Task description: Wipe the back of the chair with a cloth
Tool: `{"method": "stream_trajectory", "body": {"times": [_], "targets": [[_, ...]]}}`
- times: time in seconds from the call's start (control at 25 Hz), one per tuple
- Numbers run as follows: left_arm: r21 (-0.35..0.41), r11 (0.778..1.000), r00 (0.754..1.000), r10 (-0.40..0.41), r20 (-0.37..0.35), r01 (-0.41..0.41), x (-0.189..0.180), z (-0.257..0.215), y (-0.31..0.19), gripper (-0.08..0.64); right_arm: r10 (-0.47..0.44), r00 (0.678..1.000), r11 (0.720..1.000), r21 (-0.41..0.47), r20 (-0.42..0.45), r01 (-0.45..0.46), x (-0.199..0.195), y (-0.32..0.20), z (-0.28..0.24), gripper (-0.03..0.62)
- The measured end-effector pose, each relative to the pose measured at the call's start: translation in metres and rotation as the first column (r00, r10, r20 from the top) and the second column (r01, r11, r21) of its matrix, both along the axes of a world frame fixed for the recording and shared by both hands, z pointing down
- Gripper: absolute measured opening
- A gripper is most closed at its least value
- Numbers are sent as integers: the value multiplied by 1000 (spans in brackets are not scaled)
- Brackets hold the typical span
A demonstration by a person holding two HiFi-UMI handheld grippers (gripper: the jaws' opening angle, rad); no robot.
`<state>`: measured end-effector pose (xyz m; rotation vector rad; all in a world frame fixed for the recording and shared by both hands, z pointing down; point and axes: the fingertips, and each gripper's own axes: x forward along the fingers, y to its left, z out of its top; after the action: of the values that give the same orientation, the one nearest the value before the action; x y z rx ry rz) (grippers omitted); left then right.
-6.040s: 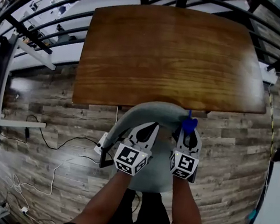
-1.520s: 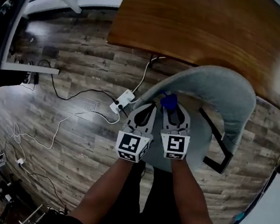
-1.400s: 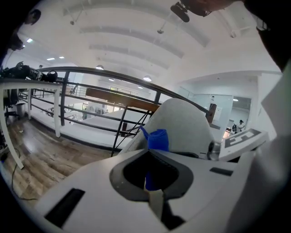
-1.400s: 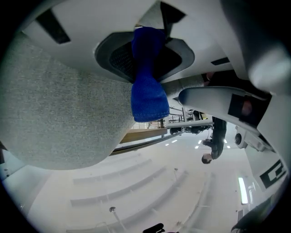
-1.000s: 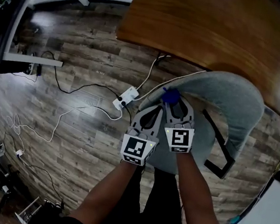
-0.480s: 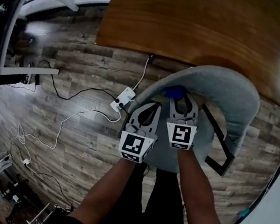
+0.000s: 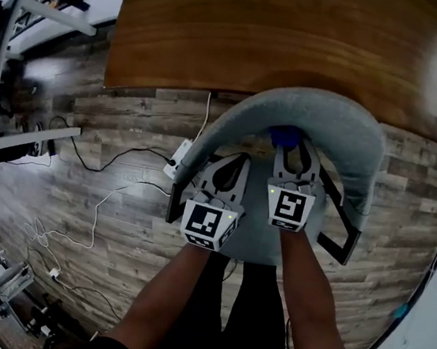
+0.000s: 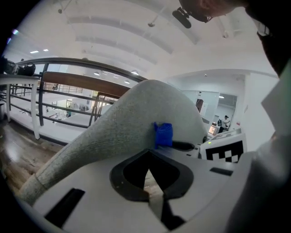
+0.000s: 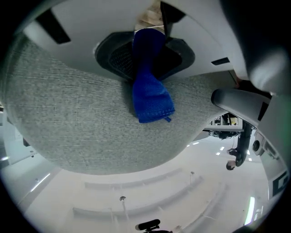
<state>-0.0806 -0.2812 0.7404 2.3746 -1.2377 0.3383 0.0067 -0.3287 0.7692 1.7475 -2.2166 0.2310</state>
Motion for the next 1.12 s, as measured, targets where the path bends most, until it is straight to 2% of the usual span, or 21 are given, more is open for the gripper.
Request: {"method": "stream_trajectory", "body": {"times": [0.36, 0.48, 0.6, 0.76, 0.88, 1.12], "targets": [[-5, 995, 995, 103, 10, -103, 50, 2, -2, -2, 183, 983, 983, -15, -1, -183, 69, 18, 1, 117], [-4, 994, 994, 111, -4, -111, 64, -4, -5, -2, 235, 972, 972, -25, 1, -235, 87, 29, 0, 117], [4, 988, 988, 156, -2, -156, 82, -6, -3, -2, 292, 956, 956, -24, 10, -292, 104, 39, 0, 115], [4, 980, 980, 201, -1, -201, 99, -6, 5, -2, 391, 920, 920, -35, 17, -391, 128, 58, 3, 115], [-7, 974, 974, 228, -2, -228, 105, -7, 15, -2, 464, 886, 883, -71, -18, -464, 143, 74, 6, 115], [-28, 961, 962, 274, 9, -274, 111, -7, 35, -2, 550, 833, 827, -103, -58, -553, 166, 105, 11, 116]]}}
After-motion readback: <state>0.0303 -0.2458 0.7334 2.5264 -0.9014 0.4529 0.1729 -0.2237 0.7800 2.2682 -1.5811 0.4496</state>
